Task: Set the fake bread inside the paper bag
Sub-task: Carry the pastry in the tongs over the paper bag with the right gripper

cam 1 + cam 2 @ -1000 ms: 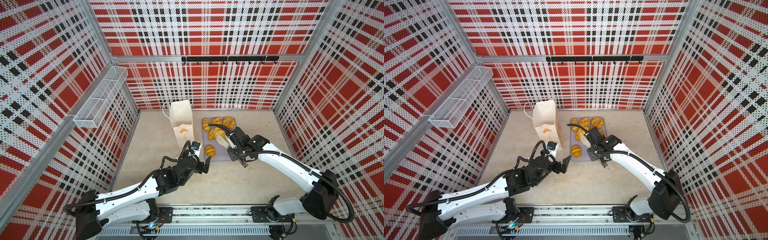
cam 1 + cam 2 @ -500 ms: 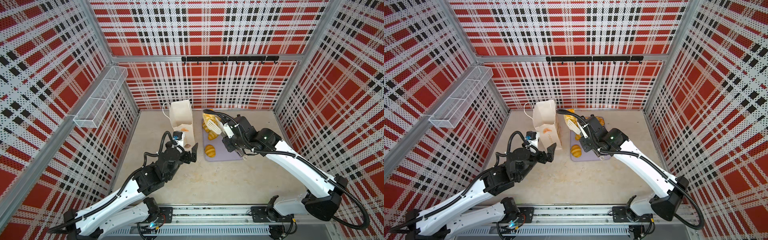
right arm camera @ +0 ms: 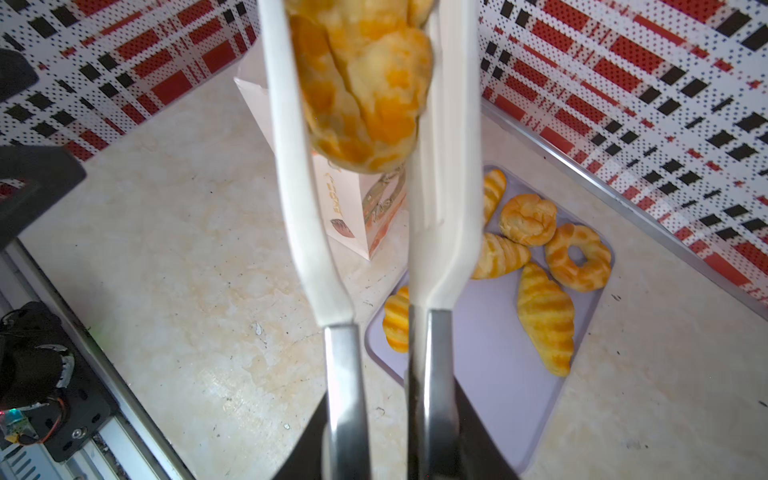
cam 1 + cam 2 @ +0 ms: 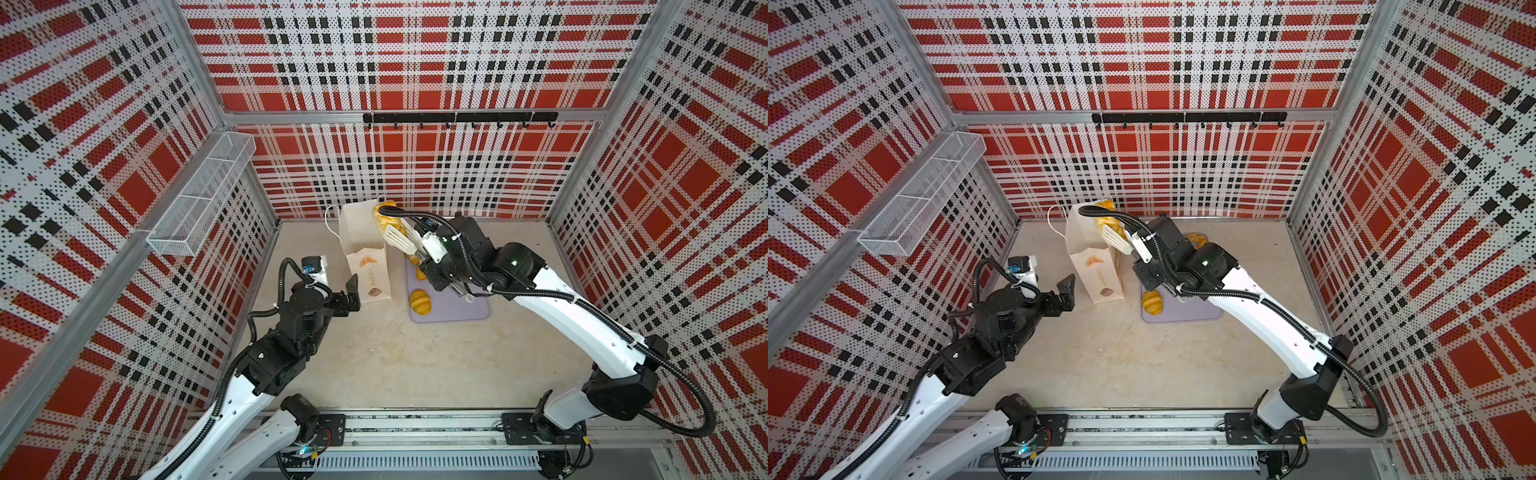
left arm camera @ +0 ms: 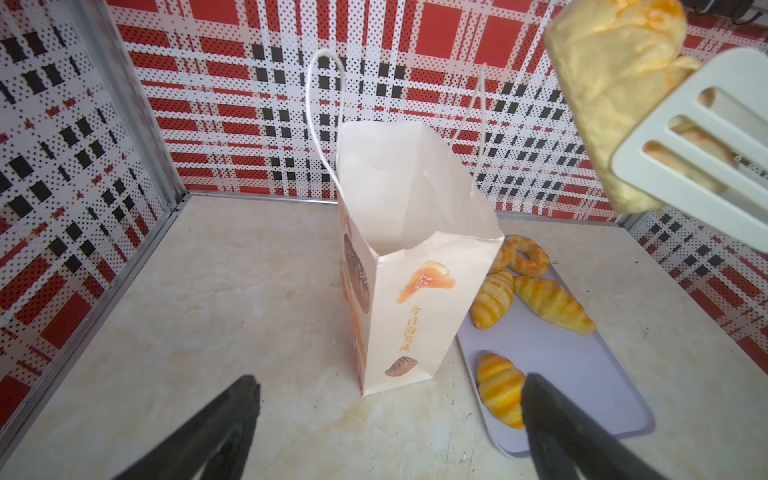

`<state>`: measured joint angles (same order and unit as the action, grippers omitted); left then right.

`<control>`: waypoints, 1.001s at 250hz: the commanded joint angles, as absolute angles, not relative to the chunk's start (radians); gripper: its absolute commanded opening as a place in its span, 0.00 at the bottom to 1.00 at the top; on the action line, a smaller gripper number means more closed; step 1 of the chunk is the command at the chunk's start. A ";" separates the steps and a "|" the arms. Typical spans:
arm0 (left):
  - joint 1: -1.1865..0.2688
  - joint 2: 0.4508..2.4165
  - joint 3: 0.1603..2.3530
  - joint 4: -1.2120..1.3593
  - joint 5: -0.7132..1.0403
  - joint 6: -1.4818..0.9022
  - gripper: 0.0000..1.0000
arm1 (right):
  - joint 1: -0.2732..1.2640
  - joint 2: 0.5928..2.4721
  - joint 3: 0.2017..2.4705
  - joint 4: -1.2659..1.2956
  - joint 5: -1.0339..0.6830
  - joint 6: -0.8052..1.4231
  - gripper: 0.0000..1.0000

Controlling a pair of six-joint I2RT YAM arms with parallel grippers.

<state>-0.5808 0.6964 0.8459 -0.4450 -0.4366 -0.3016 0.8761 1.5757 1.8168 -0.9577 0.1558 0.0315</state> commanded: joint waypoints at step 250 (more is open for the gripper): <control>-0.475 0.653 0.752 -0.483 -0.284 -0.387 0.99 | 0.882 2.023 2.308 -1.034 0.273 -0.003 0.43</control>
<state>-0.4828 0.6498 0.7609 -0.4950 -0.2916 -0.3885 0.8879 2.0174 2.2608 -1.0660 0.2363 0.0071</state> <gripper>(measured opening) 0.995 0.430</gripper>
